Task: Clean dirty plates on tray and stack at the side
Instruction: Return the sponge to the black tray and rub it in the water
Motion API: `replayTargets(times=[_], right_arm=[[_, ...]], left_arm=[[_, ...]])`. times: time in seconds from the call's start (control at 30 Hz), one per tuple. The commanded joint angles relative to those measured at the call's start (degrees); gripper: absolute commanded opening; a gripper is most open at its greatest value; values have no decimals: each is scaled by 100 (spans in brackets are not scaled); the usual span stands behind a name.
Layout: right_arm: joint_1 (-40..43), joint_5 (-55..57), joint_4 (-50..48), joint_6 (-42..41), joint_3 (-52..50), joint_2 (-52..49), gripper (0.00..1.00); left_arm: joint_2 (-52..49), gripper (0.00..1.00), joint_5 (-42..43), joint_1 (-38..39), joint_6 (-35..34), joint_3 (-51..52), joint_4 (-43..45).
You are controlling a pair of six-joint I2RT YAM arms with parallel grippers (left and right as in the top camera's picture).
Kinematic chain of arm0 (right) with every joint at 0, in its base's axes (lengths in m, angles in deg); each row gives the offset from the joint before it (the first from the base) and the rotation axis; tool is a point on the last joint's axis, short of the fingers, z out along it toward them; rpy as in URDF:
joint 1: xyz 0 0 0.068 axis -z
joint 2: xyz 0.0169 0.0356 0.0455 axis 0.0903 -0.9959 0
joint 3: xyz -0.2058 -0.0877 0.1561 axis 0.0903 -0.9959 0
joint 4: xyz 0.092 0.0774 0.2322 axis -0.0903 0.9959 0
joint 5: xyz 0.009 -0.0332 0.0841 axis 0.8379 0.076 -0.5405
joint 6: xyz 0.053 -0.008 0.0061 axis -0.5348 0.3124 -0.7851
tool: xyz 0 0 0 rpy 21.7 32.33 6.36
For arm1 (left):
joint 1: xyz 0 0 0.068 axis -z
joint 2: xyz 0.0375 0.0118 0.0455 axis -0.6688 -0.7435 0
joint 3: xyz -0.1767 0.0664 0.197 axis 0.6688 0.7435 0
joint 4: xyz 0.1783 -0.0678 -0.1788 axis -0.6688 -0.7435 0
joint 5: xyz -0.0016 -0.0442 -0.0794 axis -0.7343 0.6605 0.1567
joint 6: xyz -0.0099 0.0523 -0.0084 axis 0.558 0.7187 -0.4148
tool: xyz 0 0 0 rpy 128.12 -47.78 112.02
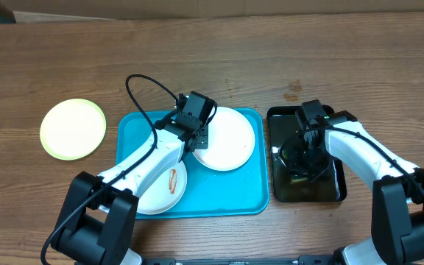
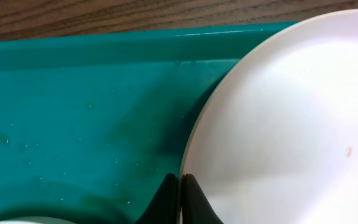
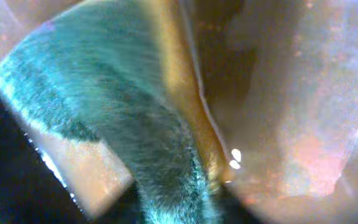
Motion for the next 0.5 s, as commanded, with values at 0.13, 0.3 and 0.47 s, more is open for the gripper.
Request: replayTargets(times=[0.13,0.3,0.47], right_arm=[[7,9,50,22,-7,-46,33],[57,107,330,22,433,-46,69],[55,442,98,22,549,-46,85]], left_arm=[[11,4,-118,-26,-79,48,24],[11,4,-105,-26,-76,48,44],[11,4,-96,-26,-74,50,37]])
